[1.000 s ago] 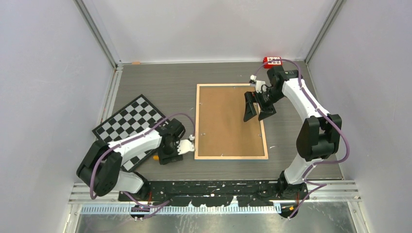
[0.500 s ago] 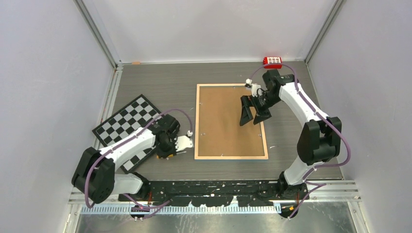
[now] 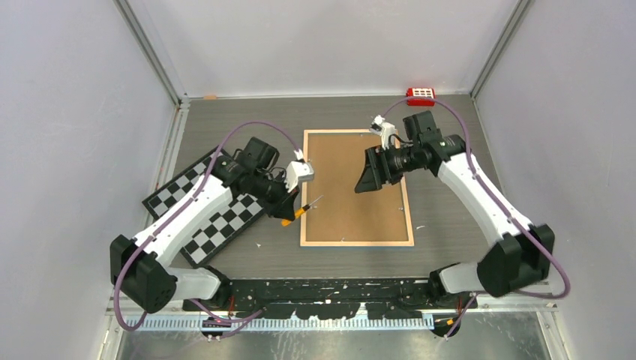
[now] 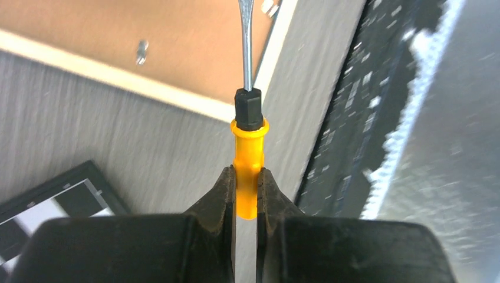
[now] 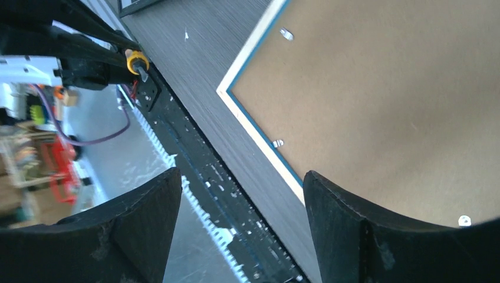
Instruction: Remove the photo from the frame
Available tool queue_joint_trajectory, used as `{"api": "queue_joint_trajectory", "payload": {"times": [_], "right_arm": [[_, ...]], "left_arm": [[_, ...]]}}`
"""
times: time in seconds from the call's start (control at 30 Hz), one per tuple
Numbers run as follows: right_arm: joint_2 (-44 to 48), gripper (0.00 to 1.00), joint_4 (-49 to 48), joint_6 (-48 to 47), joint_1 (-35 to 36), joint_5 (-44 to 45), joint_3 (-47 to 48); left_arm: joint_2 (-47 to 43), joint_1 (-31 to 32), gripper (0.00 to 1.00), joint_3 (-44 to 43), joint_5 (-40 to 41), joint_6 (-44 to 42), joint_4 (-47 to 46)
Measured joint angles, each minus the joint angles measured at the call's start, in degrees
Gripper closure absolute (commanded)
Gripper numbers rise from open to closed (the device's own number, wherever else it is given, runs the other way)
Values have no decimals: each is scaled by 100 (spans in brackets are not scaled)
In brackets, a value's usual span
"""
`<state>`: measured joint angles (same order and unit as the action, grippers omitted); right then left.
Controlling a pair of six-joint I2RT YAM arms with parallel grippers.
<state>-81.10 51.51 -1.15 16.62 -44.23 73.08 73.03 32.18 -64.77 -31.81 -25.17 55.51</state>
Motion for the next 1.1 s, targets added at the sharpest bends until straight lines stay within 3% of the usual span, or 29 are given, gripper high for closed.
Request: {"api": "queue_joint_trajectory", "payload": {"times": [0.17, 0.37, 0.6, 0.93, 1.1], "right_arm": [[1272, 22, -605, -481, 684, 483, -409], [2052, 21, -776, -1578, 1635, 1025, -439], [1812, 22, -592, -2907, 2920, 1587, -424], [1266, 22, -564, -3941, 3788, 2140, -409], [1119, 33, -564, -4304, 4000, 2297, -409]], "left_arm": [[197, 0, 100, -289, -903, 863, 28], [551, 0, 100, -531, -1742, 1309, 507], [973, 2, 100, -776, -2472, 1432, 1056], [1097, 170, 100, -831, -2778, 1449, 1412], [1314, 205, 100, -1080, -2828, 1419, 1639]]}}
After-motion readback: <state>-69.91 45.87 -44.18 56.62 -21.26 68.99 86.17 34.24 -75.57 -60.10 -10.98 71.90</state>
